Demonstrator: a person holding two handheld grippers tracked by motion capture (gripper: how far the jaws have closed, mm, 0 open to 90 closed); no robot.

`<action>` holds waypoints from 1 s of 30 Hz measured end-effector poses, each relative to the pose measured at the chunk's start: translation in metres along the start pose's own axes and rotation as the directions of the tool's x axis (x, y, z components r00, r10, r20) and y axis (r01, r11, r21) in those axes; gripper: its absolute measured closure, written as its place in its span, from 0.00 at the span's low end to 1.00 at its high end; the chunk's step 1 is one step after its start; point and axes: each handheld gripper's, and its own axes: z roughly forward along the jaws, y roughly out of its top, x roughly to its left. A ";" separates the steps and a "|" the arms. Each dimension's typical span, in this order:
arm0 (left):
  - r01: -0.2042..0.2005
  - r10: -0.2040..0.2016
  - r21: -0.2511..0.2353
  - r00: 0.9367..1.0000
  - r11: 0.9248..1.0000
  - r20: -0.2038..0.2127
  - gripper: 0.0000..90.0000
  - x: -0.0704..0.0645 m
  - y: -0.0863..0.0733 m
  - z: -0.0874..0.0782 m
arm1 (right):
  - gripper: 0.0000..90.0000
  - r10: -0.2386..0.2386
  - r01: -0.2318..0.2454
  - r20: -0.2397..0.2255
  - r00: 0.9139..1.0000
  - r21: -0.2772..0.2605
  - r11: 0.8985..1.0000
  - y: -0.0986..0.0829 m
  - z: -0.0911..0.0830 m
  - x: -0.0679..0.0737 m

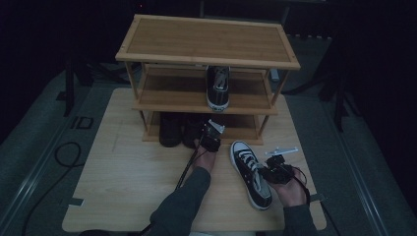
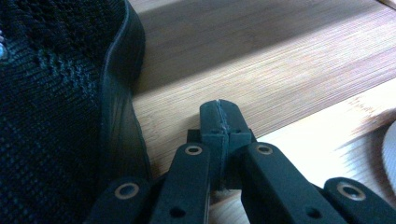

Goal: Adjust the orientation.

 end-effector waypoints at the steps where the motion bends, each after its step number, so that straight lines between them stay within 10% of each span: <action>1: 0.000 0.000 0.000 1.000 1.000 0.000 1.00 0.000 0.000 0.000 | 0.97 0.005 -0.005 -0.001 1.000 0.000 1.000 0.000 0.000 -0.001; 30: -0.005 0.005 0.000 1.000 1.000 -0.002 1.00 0.000 0.000 0.000 | 0.97 -0.022 0.017 -0.061 0.998 -0.075 0.997 0.021 -0.042 -0.012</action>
